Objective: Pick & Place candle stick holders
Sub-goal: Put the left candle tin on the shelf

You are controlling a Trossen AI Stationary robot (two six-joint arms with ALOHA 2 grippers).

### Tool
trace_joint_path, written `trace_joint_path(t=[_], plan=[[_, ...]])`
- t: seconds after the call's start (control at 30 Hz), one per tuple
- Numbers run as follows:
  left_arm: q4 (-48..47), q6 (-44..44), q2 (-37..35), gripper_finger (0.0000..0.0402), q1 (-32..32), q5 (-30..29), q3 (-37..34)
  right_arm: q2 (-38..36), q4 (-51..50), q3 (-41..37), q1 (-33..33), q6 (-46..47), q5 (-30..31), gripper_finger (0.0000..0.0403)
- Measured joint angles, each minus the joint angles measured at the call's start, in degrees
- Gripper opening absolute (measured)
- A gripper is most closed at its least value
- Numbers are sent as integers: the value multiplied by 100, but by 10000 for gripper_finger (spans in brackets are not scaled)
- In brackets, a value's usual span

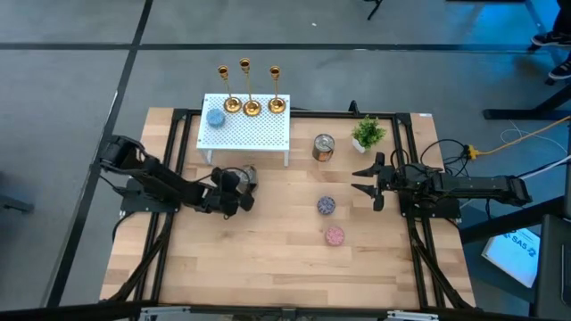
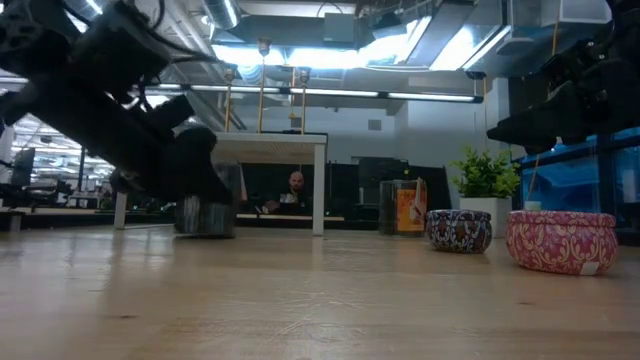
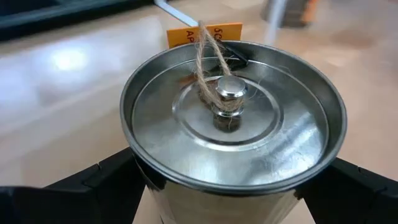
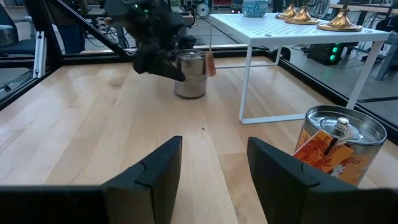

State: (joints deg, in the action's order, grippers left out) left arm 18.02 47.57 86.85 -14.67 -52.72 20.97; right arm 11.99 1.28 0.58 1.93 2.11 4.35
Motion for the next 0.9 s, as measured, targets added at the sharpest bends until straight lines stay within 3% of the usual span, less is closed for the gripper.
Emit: trace_joint_path(t=[0.13, 0.43, 0.67, 0.9], plan=[[-460, 2, -626, 352, -203, 276, -2, 0, 2, 0, 0, 0, -1, 185], [-1749, -26, -2280, 352, -851, 236, 122, 0, 0, 0, 0, 2, 1, 185], [-2914, -346, -3345, 352, -1266, 134, 652, 0, 1, 0, 0, 1, 1, 185], [-3640, -1016, -3874, 352, -1504, 60, 1356, 0, 0, 0, 0, 0, 1, 185]])
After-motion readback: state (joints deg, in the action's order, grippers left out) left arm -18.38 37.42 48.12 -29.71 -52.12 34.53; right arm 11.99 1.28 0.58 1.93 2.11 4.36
